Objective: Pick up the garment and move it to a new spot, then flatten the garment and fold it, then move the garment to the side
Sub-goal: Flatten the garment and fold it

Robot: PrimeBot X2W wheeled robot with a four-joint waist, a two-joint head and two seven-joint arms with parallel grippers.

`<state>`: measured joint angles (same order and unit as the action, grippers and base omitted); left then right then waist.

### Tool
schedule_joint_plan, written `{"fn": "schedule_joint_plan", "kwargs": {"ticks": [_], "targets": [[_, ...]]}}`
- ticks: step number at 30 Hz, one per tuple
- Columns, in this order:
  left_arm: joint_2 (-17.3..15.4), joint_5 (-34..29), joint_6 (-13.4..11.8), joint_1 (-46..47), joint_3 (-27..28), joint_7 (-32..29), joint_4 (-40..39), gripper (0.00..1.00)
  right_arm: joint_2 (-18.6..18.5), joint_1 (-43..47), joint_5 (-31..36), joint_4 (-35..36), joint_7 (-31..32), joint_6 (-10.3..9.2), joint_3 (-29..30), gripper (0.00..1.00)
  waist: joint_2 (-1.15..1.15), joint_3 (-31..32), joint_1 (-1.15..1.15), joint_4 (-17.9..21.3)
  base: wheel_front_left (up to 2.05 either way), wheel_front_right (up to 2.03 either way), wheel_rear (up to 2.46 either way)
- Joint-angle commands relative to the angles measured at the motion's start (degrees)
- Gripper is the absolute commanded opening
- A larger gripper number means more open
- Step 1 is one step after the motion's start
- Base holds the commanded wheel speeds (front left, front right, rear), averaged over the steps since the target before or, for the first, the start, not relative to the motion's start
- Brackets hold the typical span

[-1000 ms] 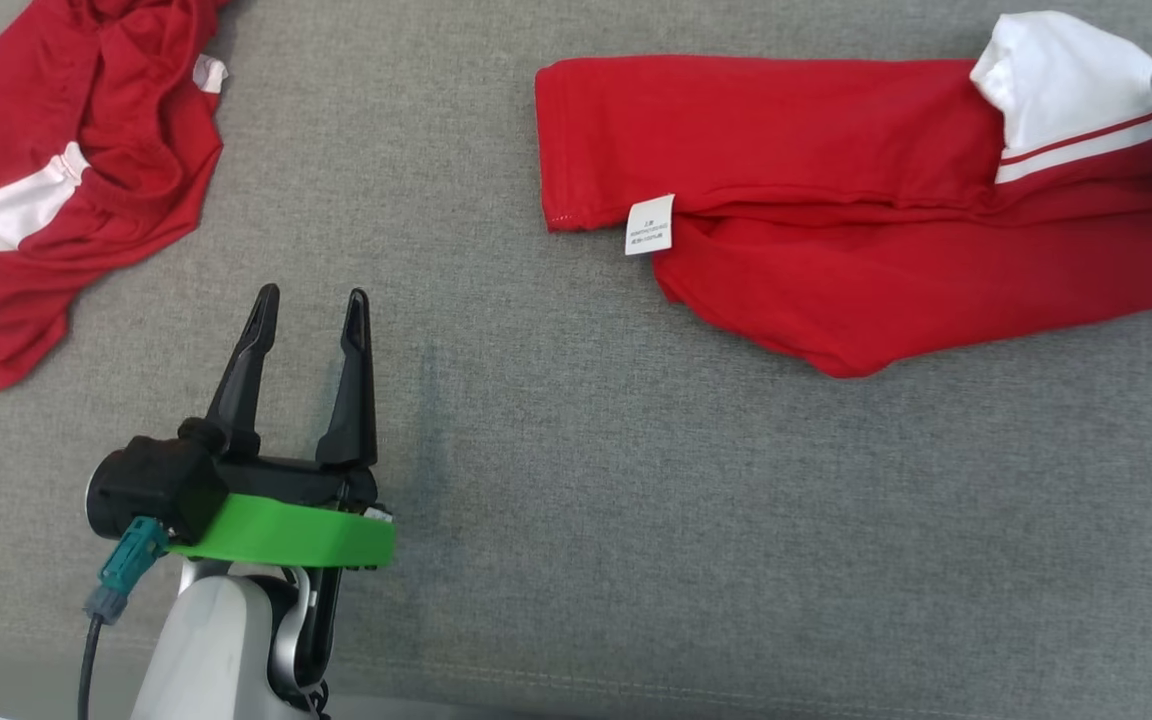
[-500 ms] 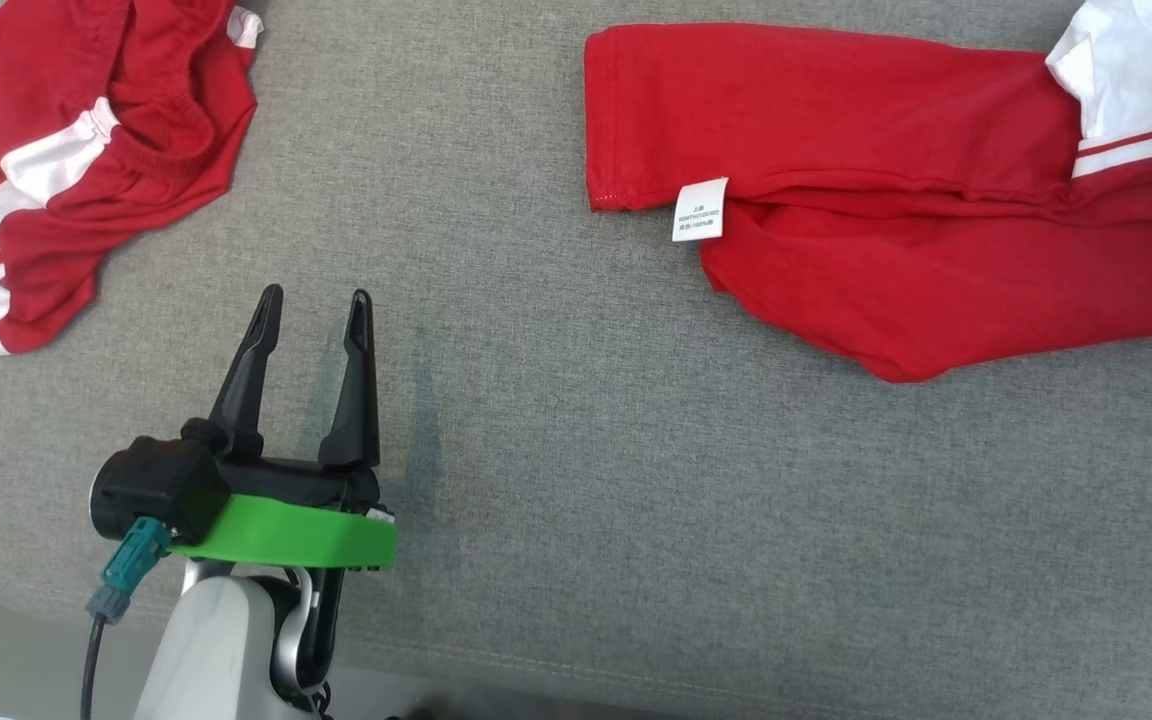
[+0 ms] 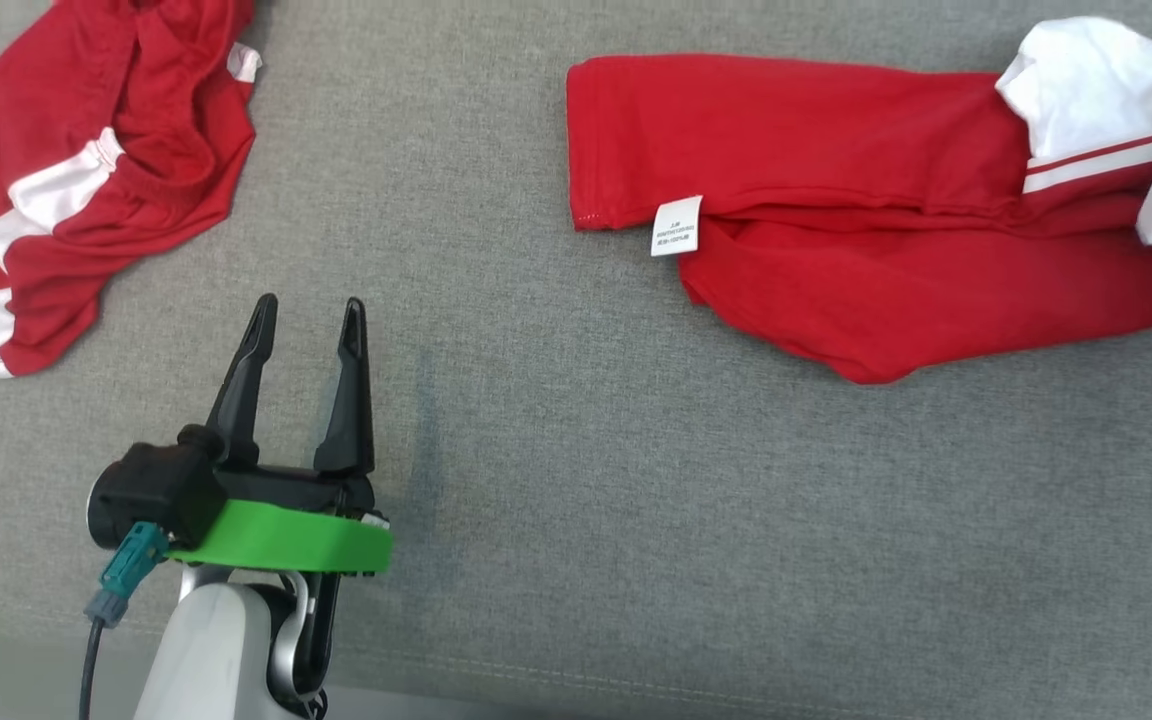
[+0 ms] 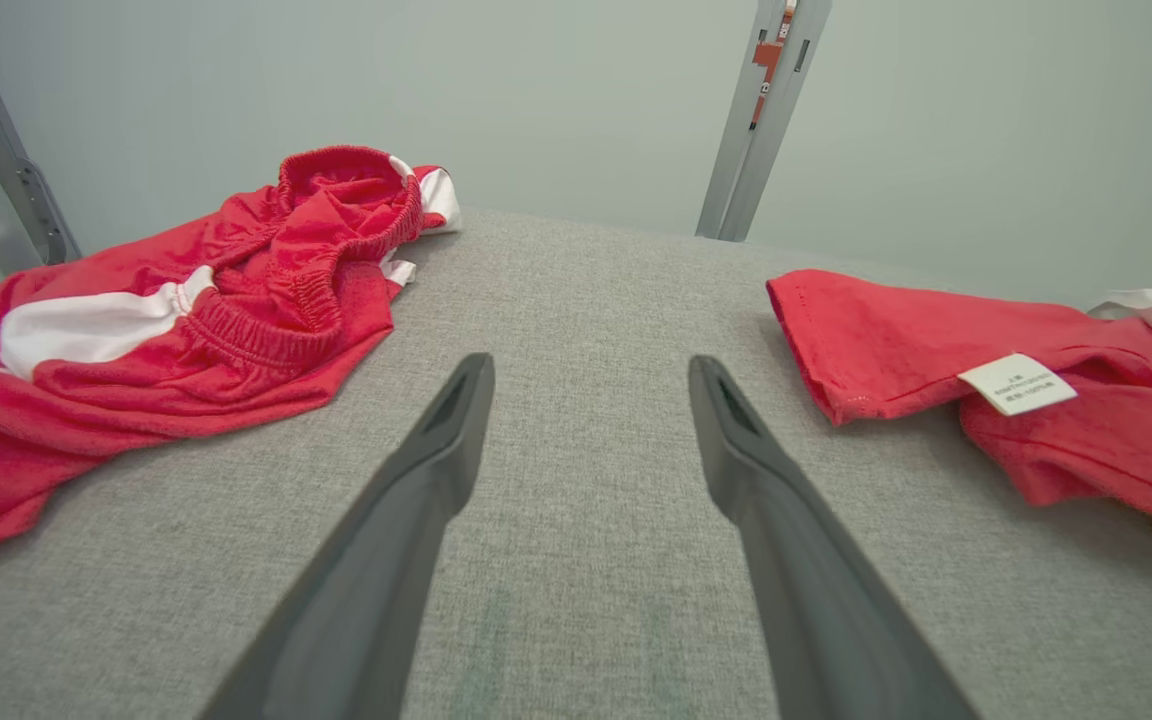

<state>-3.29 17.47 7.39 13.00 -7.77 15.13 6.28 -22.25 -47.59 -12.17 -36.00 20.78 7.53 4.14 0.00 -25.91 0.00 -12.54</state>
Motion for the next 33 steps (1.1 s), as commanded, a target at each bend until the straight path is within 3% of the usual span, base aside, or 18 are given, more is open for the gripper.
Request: {"fn": "schedule_joint_plan", "kwargs": {"ticks": [1, 7, 12, 15, 19, 25, 26, 27, 28, 33], "targets": [[-0.1, 0.0, 0.1, -1.1, 0.3, 0.0, 0.3, 1.0, 0.7, 2.6, -0.1, 1.9, -1.2, -0.07, 0.6, 0.0, 0.0, 2.7, 0.0, 1.2, 0.0, 0.0, 0.0], [-0.1, 0.0, 0.1, -3.1, 1.1, 0.0, 0.6, 1.0, 5.9, 14.8, -1.2, 16.8, -3.9, -0.04, 5.8, 0.0, 0.0, 7.2, 0.0, 3.1, 0.0, 0.0, 0.0], [0.0, 0.1, 0.1, -4.8, 2.1, 0.0, 0.8, 1.0, 11.9, 29.0, -0.3, 33.4, 0.2, -0.05, 9.8, 0.0, 0.0, 9.9, 0.0, 5.5, 0.0, 0.0, 0.0], [0.0, 0.2, 0.1, -5.3, 2.4, 0.0, 0.8, 1.0, 15.5, 36.2, 0.6, 39.5, 2.5, -0.04, 11.5, 0.0, 0.0, 10.9, 0.0, 6.7, 0.0, 0.0, 0.0], [0.0, 0.3, 0.1, -5.8, 2.5, 0.0, 1.1, 1.0, 17.8, 43.7, 1.2, 42.1, 4.6, -0.04, 12.6, 0.0, 0.0, 12.0, 0.0, 8.3, 0.0, 0.0, 0.0], [-0.1, 0.5, 0.1, -5.9, 2.2, 0.0, 1.7, 1.0, 18.4, 47.6, 4.3, 39.0, 6.3, -0.04, 12.6, 0.0, 0.0, 13.1, 0.0, 10.0, 0.0, 0.0, 0.0], [-0.1, 0.6, 0.1, -5.8, 2.1, 0.0, 1.9, 1.0, 17.9, 47.5, 4.9, 37.9, 6.3, -0.04, 12.8, 0.06, 0.0, 13.3, 0.0, 10.2, 0.0, 0.0, 0.0], [-0.1, 0.6, 0.1, -5.7, 2.0, 0.0, 2.0, 1.0, 17.7, 47.1, 5.2, 37.2, 6.1, -0.04, 12.6, 0.7, 0.0, 13.4, 0.0, 10.2, 0.0, 0.0, 0.0], [-0.1, 0.6, 0.1, -5.7, 1.9, 0.0, 2.1, 1.0, 17.8, 46.5, 5.5, 36.4, 6.0, -0.04, 12.7, 1.0, 0.0, 13.6, 0.0, 10.3, 0.0, 0.0, 0.0], [-0.1, 0.9, 0.1, -6.6, 1.6, 0.0, 2.7, 1.0, 17.6, 45.1, 5.0, 35.0, 6.1, -0.04, 13.4, 1.0, 0.0, 15.0, 0.0, 10.2, 0.0, 0.0, 0.0]]}}
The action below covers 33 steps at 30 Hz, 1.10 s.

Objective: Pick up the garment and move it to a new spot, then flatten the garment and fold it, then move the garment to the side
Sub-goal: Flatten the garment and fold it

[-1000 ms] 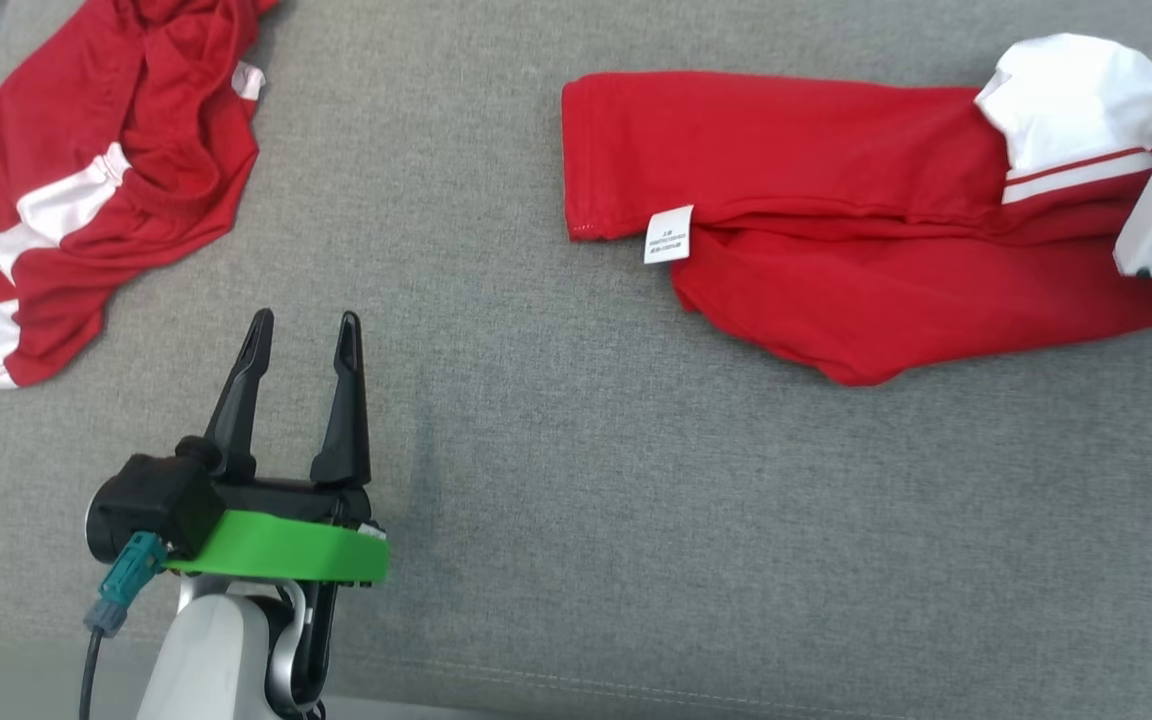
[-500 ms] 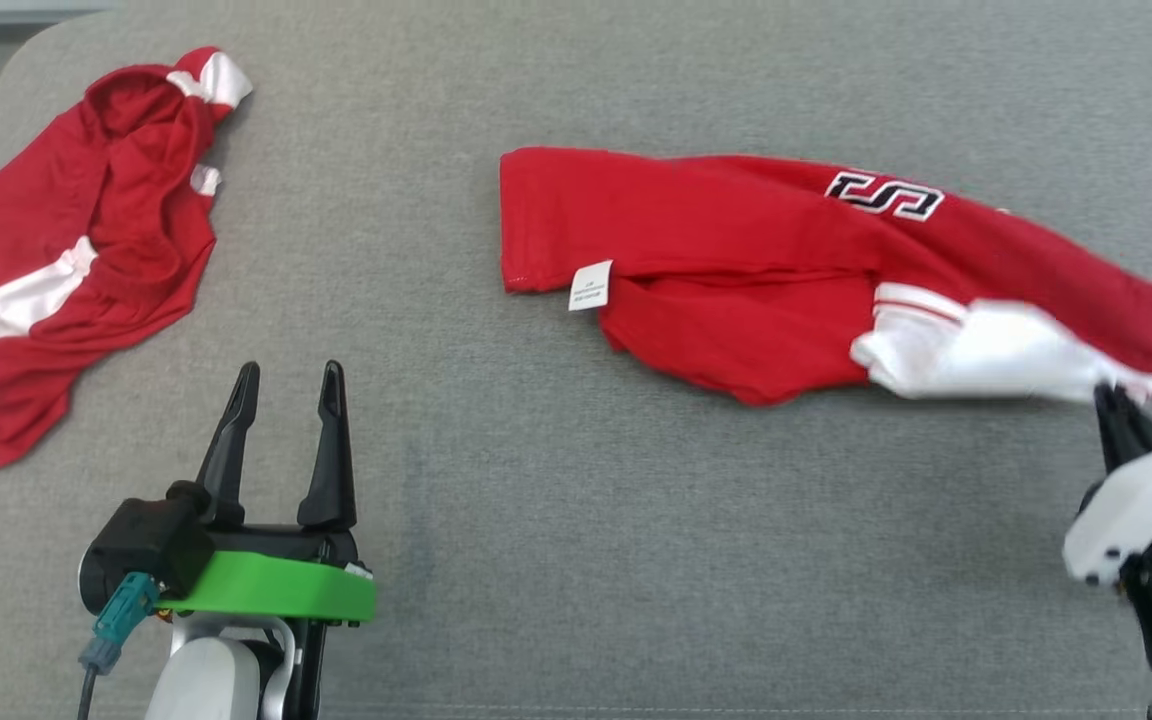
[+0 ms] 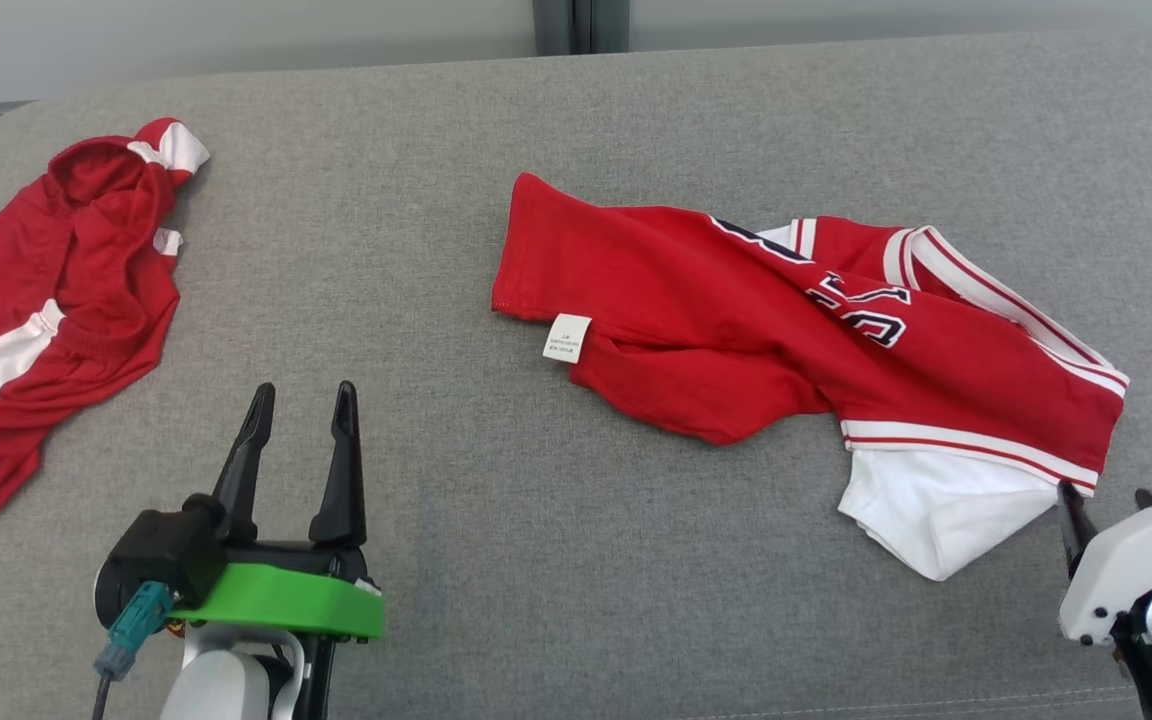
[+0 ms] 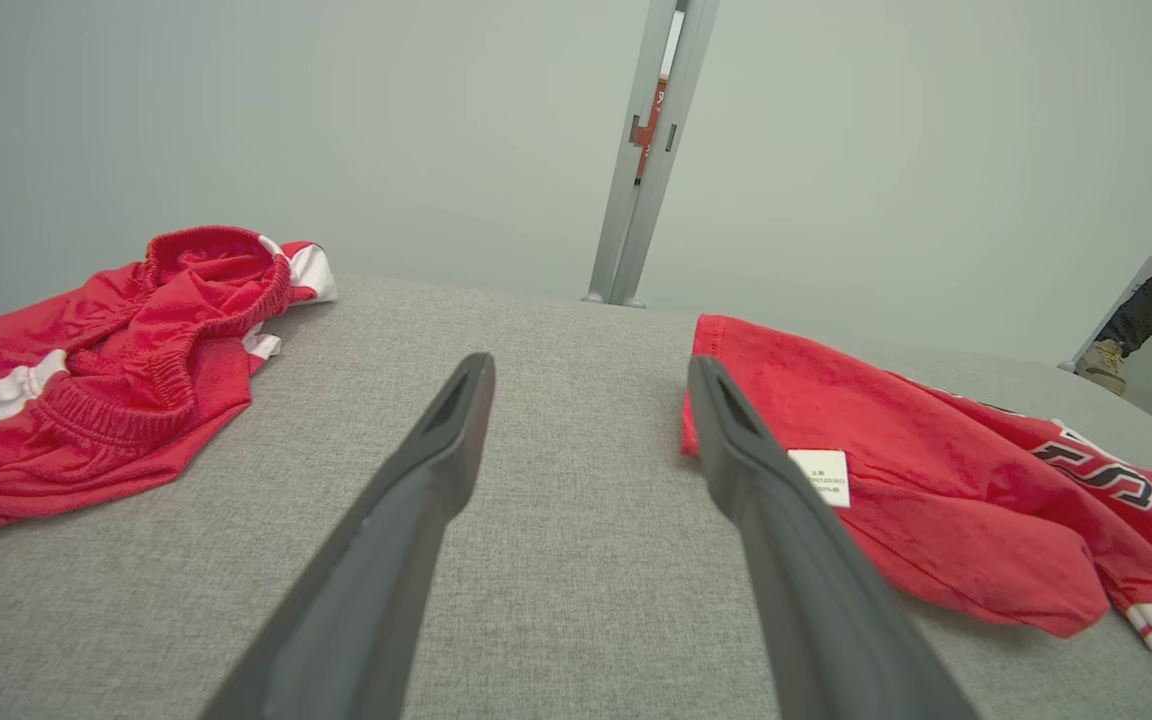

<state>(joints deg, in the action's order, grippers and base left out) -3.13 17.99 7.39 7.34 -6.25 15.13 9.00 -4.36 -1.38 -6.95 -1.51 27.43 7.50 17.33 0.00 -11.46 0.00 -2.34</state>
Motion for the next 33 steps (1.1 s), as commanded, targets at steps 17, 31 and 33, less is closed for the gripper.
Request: {"fn": "schedule_joint_plan", "kwargs": {"ticks": [17, 31, 33], "targets": [[-0.4, -0.2, 0.1, -2.8, 0.0, 0.0, 0.5, 1.0, -1.5, -16.0, -2.7, 0.5, -3.9, 0.0, -7.6, 1.0, 0.0, 4.0, 0.0, -2.0, 0.0, 0.0, 0.0], [-0.1, -0.2, 0.1, -4.6, 0.6, 0.0, 1.8, 1.0, -2.0, -8.3, -3.1, -1.7, -36.3, -0.01, -16.8, 1.0, 0.0, 6.9, 0.0, -3.8, 0.0, 0.0, 0.0], [-0.1, -0.4, 0.1, -4.9, 1.0, 0.0, 1.7, 1.0, -1.2, -6.2, -2.3, -2.7, -38.3, -0.01, -15.6, 1.0, 0.0, 7.2, 0.0, -3.4, 0.0, 0.0, 0.0]]}}
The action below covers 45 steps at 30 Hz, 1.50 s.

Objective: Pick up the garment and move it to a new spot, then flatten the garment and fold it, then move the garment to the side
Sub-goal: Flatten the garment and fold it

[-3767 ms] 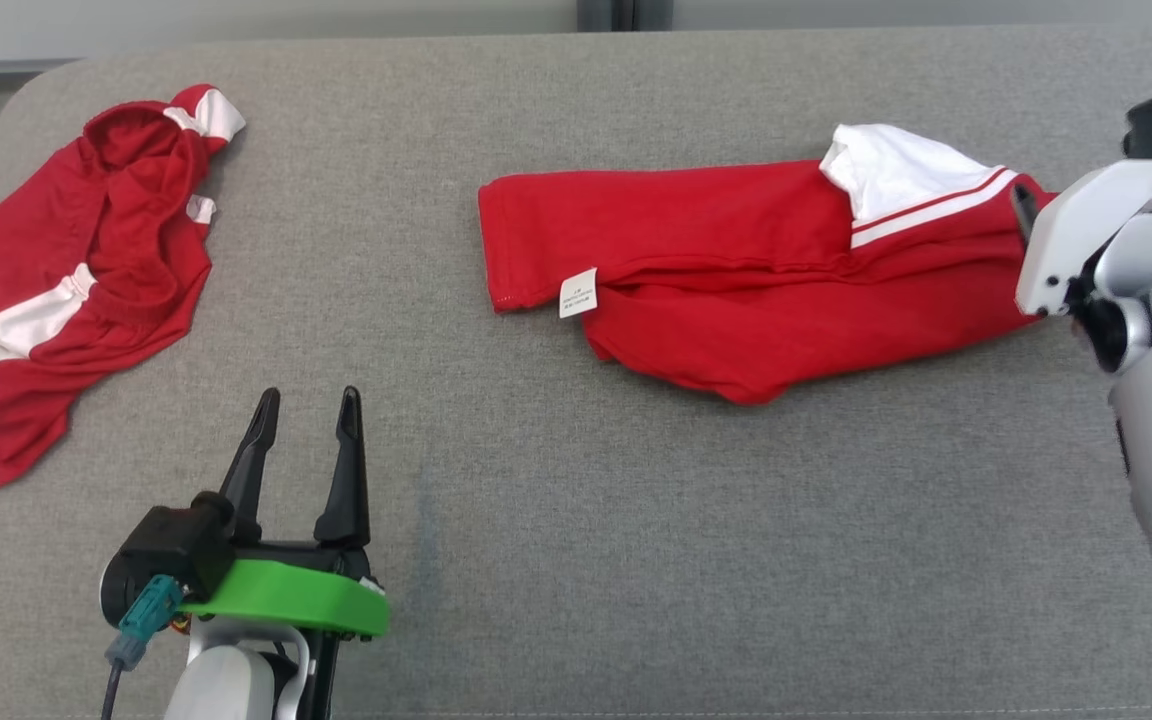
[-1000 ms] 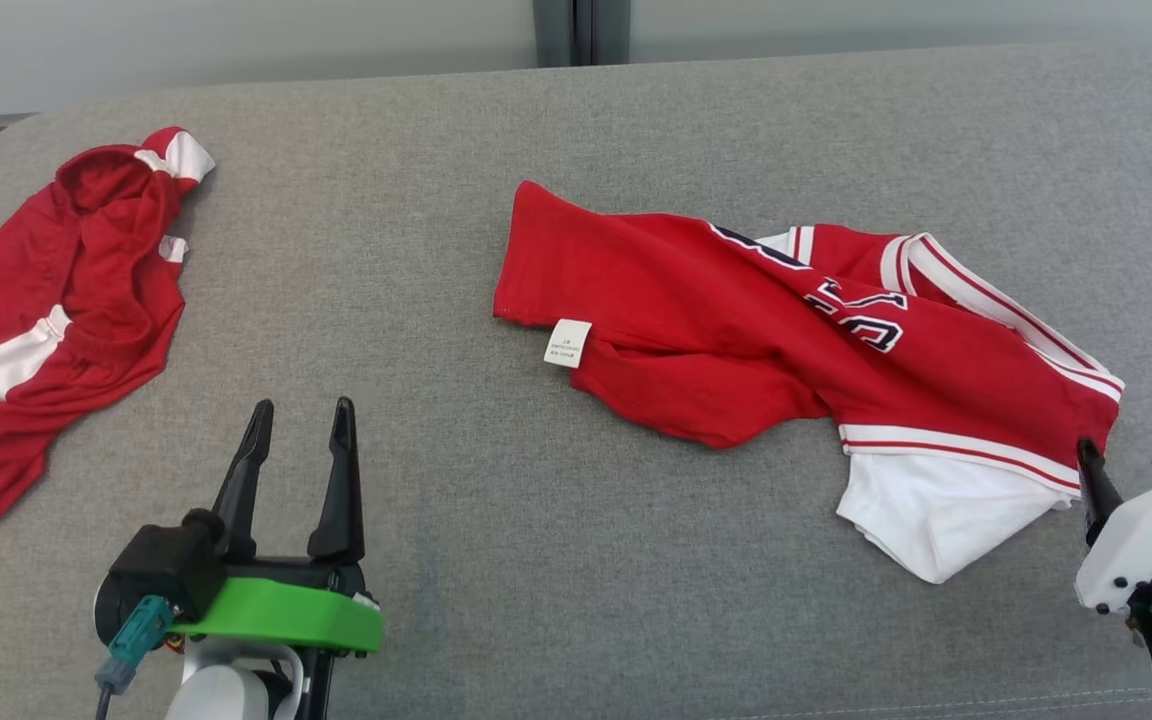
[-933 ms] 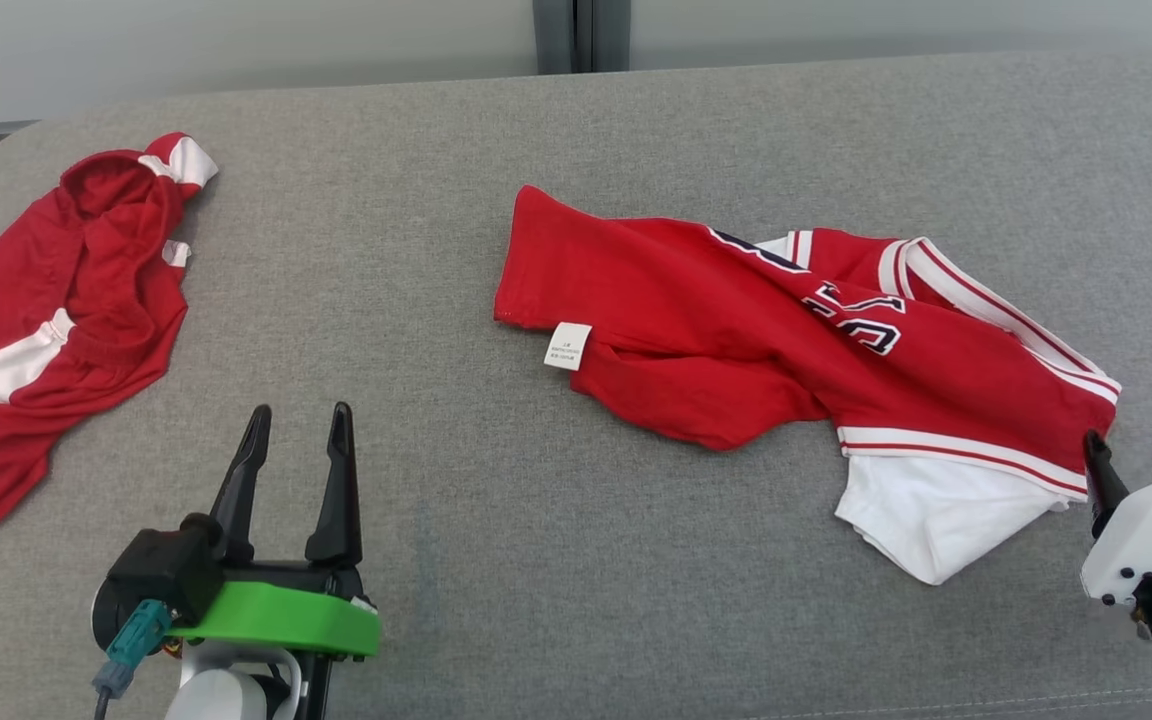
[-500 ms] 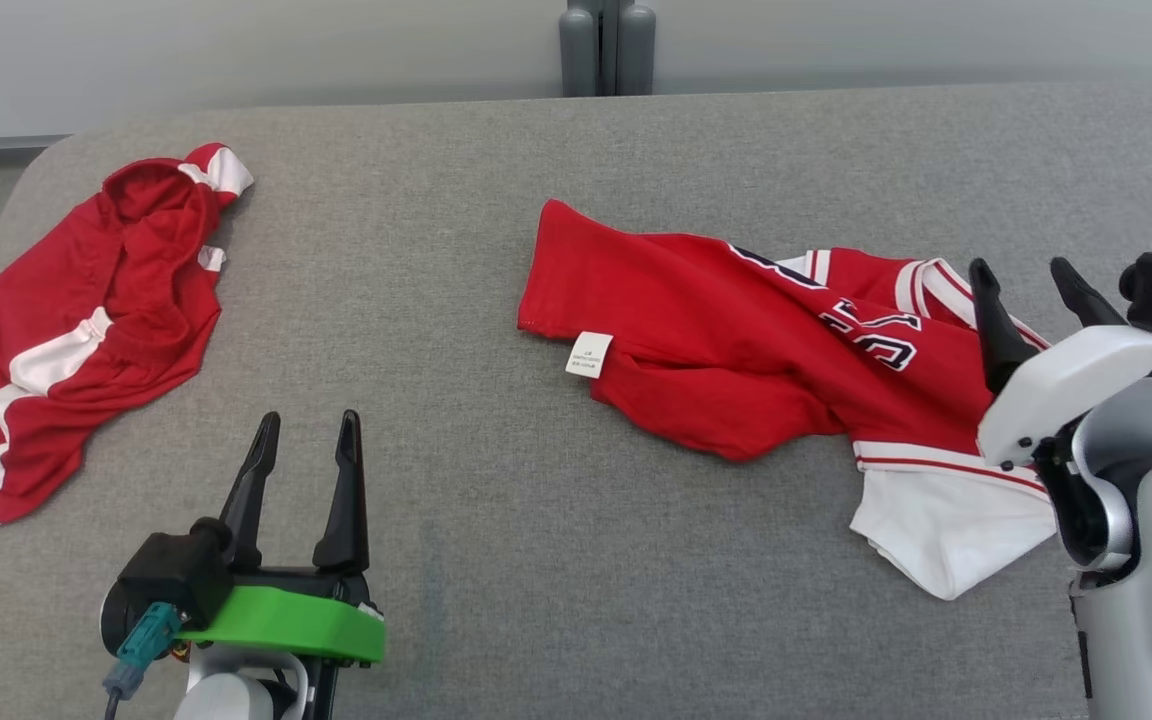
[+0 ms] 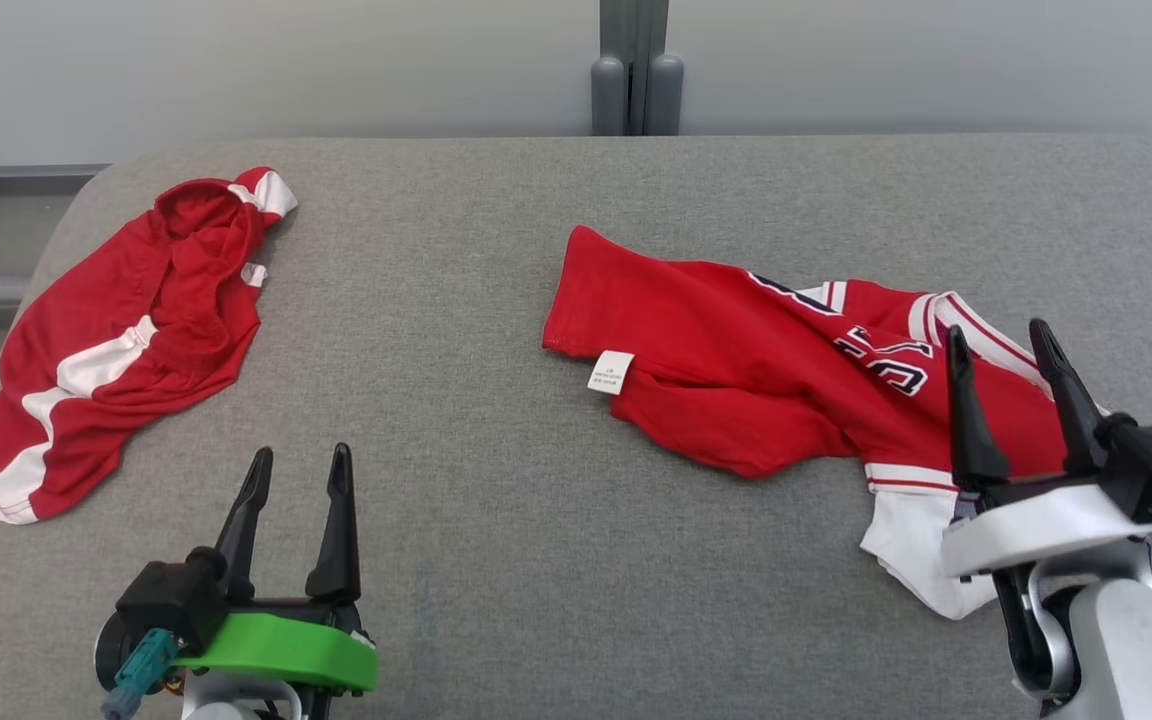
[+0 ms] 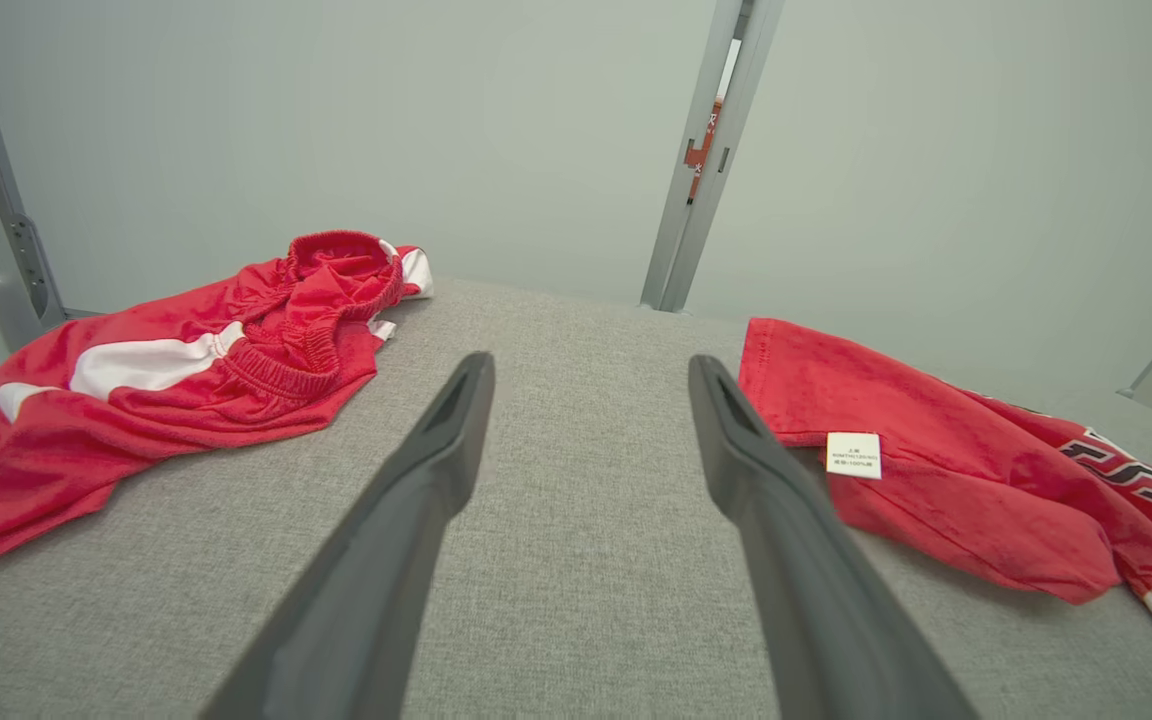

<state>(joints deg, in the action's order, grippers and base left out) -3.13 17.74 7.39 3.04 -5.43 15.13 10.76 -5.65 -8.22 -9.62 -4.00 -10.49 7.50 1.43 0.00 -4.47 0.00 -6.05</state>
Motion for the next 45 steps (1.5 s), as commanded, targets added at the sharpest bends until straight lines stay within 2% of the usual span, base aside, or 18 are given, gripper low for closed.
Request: {"fn": "schedule_joint_plan", "kwargs": {"ticks": [1, 8, 16, 20, 23, 28, 33, 36, 43, 45], "targets": [[-0.1, -0.3, 0.1, -0.7, 0.5, 0.0, -0.2, 1.0, 0.4, 1.6, 0.8, -0.5, -1.3, -0.01, 1.0, 1.0, 0.0, 0.3, 0.0, 0.5, 0.0, 0.0, 0.0], [0.0, -1.2, 0.1, -1.6, 1.3, 0.0, -0.4, 1.0, 1.7, 5.7, 1.7, -3.4, -3.3, -0.01, 3.5, 1.0, 0.0, 0.6, 0.0, 2.5, 0.0, 0.0, 0.0], [0.1, -1.5, 0.1, -1.9, 1.7, 0.0, -0.3, 1.0, 2.3, 5.4, 1.9, -6.2, -3.1, -0.01, 2.7, 1.0, 0.0, 0.8, 0.0, 4.1, 0.0, 0.0, 0.0], [0.2, -0.1, 0.1, -1.3, 2.1, 0.0, 0.1, 1.0, 2.4, 5.0, 1.5, -6.2, -2.9, -0.01, 2.4, 1.0, 0.0, 0.6, 0.0, 4.6, 0.0, 0.0, 0.0], [0.2, 1.9, 0.1, 1.4, 0.4, 0.0, 2.3, 1.0, 2.4, 4.5, 1.3, -5.9, -2.9, -0.01, 2.1, 1.0, 0.0, -0.2, 0.0, 5.3, 0.0, 0.0, 0.0], [-0.4, 6.0, 0.1, 10.9, -3.1, -1.4, 10.8, 1.0, 2.5, 3.3, 1.2, -5.1, -2.5, -0.01, 0.9, 1.0, 0.0, -3.6, 0.0, 7.2, 0.0, 0.0, 0.0], [-0.1, 8.8, -0.7, 23.1, -4.4, -9.0, 22.1, 1.0, 2.6, 1.4, 0.9, -4.6, -2.8, -0.01, -0.2, 1.0, 0.0, -7.7, 0.0, 10.3, 0.0, 0.0, 0.0], [0.0, 10.3, -0.8, 28.4, -4.9, -11.5, 27.2, 1.0, 2.6, 0.2, 0.5, -4.7, -3.3, -0.01, -0.6, 1.0, 0.0, -9.6, 0.0, 12.4, 0.0, 0.0, 0.0], [0.1, 12.5, -0.8, 34.8, -6.3, -14.5, 36.5, 1.0, 2.7, -1.6, -0.2, -6.0, -4.1, -0.01, -2.0, 1.0, 0.0, -12.0, 0.0, 15.9, 0.0, 0.0, 0.0], [0.1, 12.5, -1.5, 35.7, -6.5, -14.5, 38.8, 1.0, 2.7, -1.8, -0.6, -6.4, -4.3, -0.01, -2.2, 1.0, 0.0, -12.3, 0.0, 16.4, 0.0, 0.0, 0.0]]}}
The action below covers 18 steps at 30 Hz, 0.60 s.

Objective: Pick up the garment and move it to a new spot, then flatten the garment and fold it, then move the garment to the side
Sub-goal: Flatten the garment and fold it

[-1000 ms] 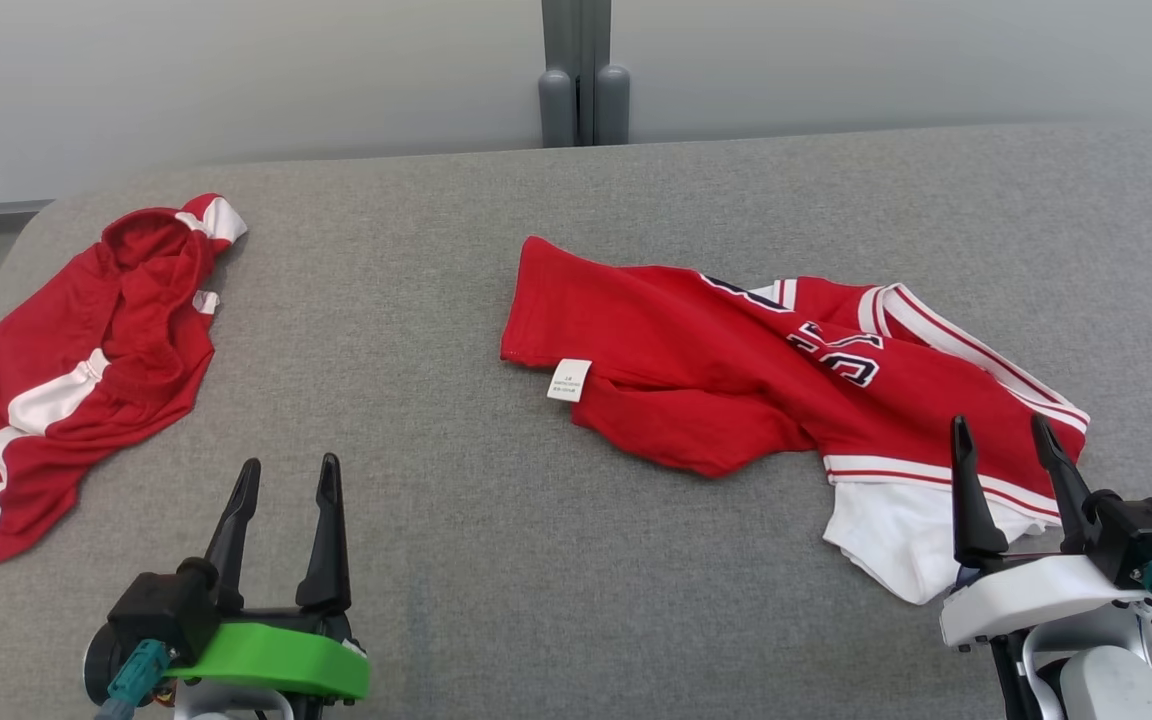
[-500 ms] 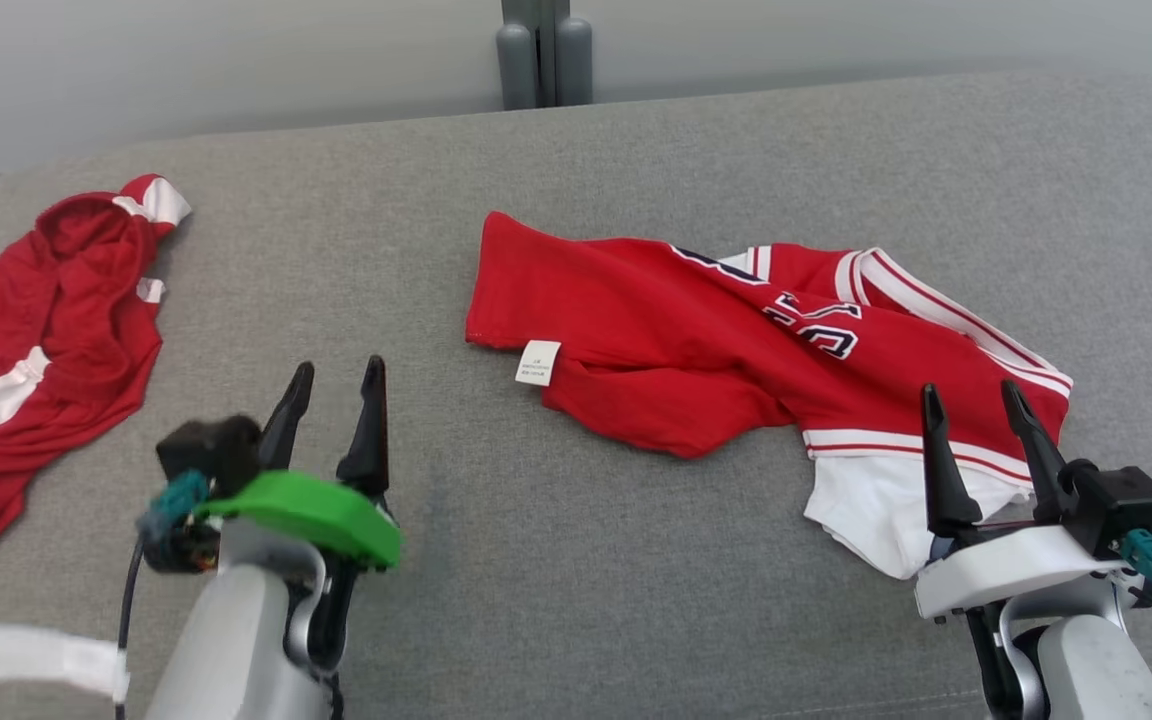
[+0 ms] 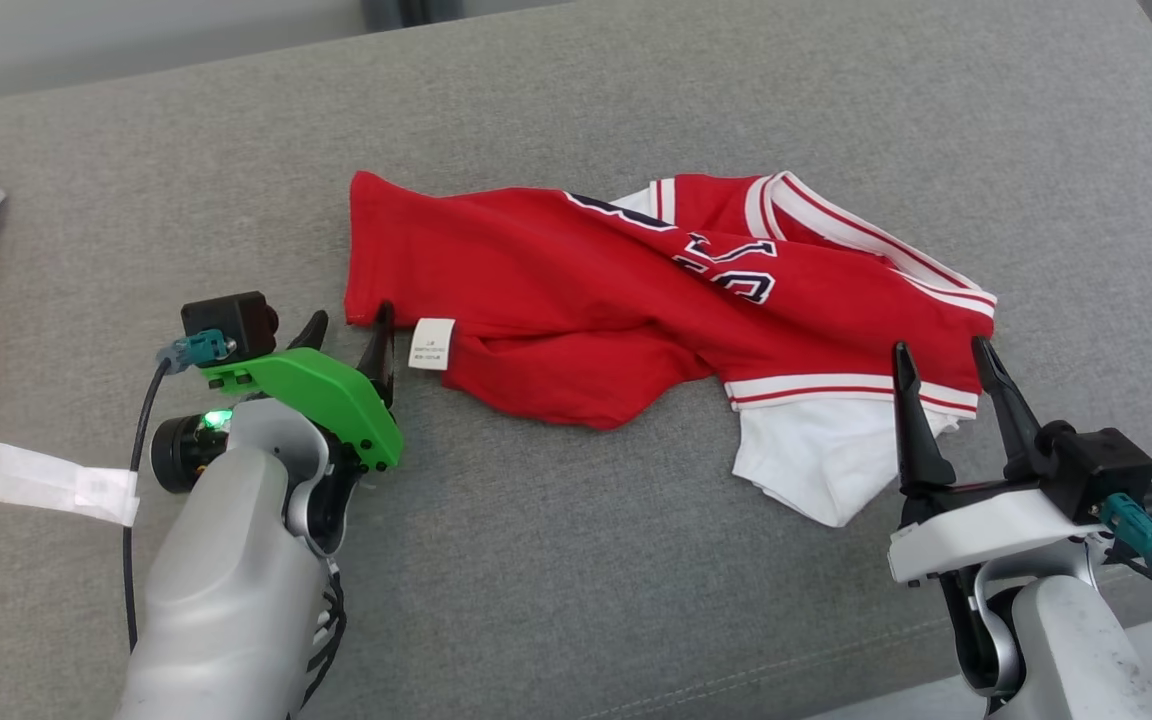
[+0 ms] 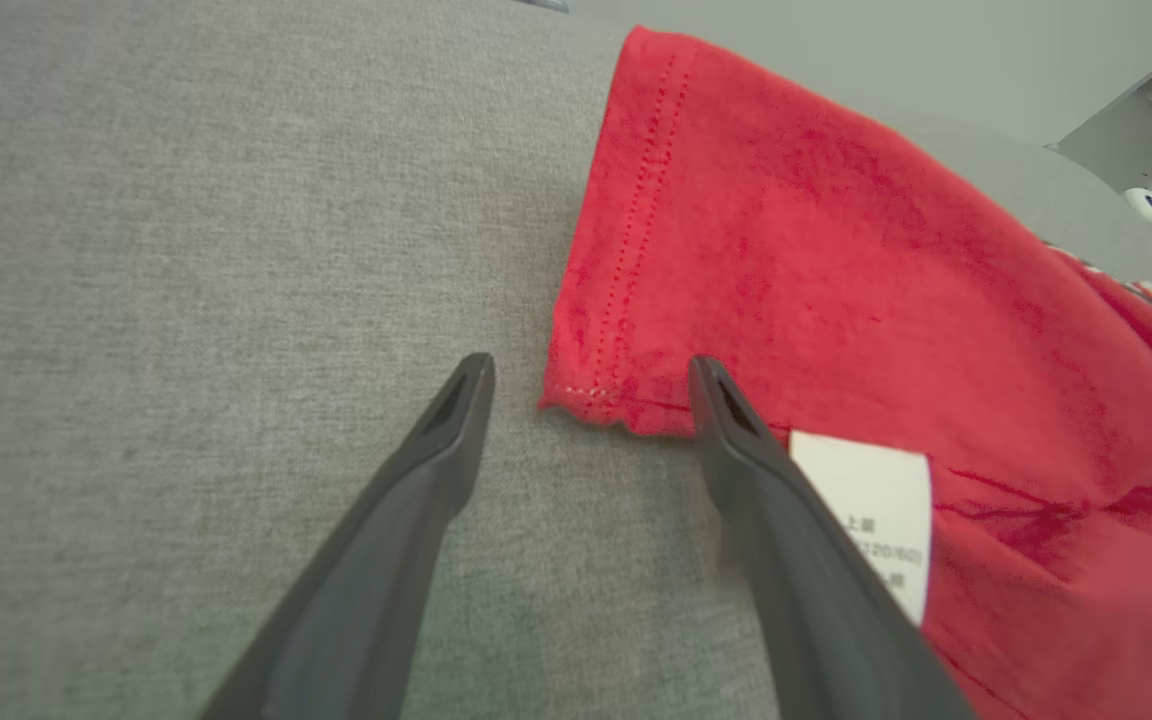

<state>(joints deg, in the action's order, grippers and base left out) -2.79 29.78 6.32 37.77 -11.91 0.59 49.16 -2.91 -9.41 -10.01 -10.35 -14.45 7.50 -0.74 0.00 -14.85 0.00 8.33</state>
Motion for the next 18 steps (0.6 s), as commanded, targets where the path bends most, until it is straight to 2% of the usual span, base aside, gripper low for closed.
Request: {"fn": "schedule_joint_plan", "kwargs": {"ticks": [1, 5, 8, 10, 11, 12, 13, 18], "targets": [[-0.3, 0.2, -0.9, 1.3, -0.1, 0.0, 1.3, 1.0, 0.0, -0.7, -0.4, -0.2, -0.4, -0.01, -0.3, 1.0, 0.0, -2.0, 0.0, 2.3, 0.0, 0.0, 0.0], [-0.5, -0.5, -1.5, 3.0, -0.8, -0.3, 4.8, 1.0, 0.0, -1.0, -0.9, -0.7, -0.6, -0.01, -0.9, 1.0, 0.0, -2.4, 0.0, 3.3, 0.0, 0.0, 0.0], [-0.8, -1.4, -3.0, 4.0, -1.4, 0.1, 7.1, 1.0, 0.0, -1.2, -1.2, -0.8, -0.7, -0.01, -1.1, 1.0, 0.0, -2.7, 0.0, 3.8, 0.0, 0.0, 0.0], [-0.8, -1.5, -2.5, 4.7, -1.7, 0.5, 8.1, 1.0, 0.0, -1.3, -1.4, -0.9, -0.8, -0.01, -1.1, 1.0, 0.0, -2.8, 0.0, 4.0, 0.0, 0.0, 0.0], [-0.8, -1.6, -2.2, 5.0, -2.0, 0.4, 8.5, 0.76, 0.0, -1.3, -1.5, -1.0, -0.8, -0.01, -1.1, 1.0, 0.0, -2.9, 0.0, 4.1, 0.0, 0.0, 0.0], [-0.7, -1.6, -2.0, 5.2, -2.3, 0.5, 8.9, 0.15, 0.0, -1.3, -1.5, -1.0, -0.7, -0.01, -1.0, 1.0, 0.0, -2.9, 0.0, 4.1, 0.0, 0.0, 0.0], [-0.7, -1.5, -1.8, 5.4, -2.5, 0.6, 9.2, 0.0, 0.0, -1.3, -1.6, -1.1, -0.7, -0.01, -0.9, 1.0, 0.0, -2.9, 0.0, 4.0, 0.0, 0.0, 0.0], [-0.4, -0.3, -0.2, 6.1, -3.7, 2.5, 9.4, 0.0, 0.0, -1.1, -1.6, -1.3, -0.8, -0.01, -0.5, 1.0, 0.0, -2.3, 0.0, 3.1, 0.0, 0.0, 0.0]]}}
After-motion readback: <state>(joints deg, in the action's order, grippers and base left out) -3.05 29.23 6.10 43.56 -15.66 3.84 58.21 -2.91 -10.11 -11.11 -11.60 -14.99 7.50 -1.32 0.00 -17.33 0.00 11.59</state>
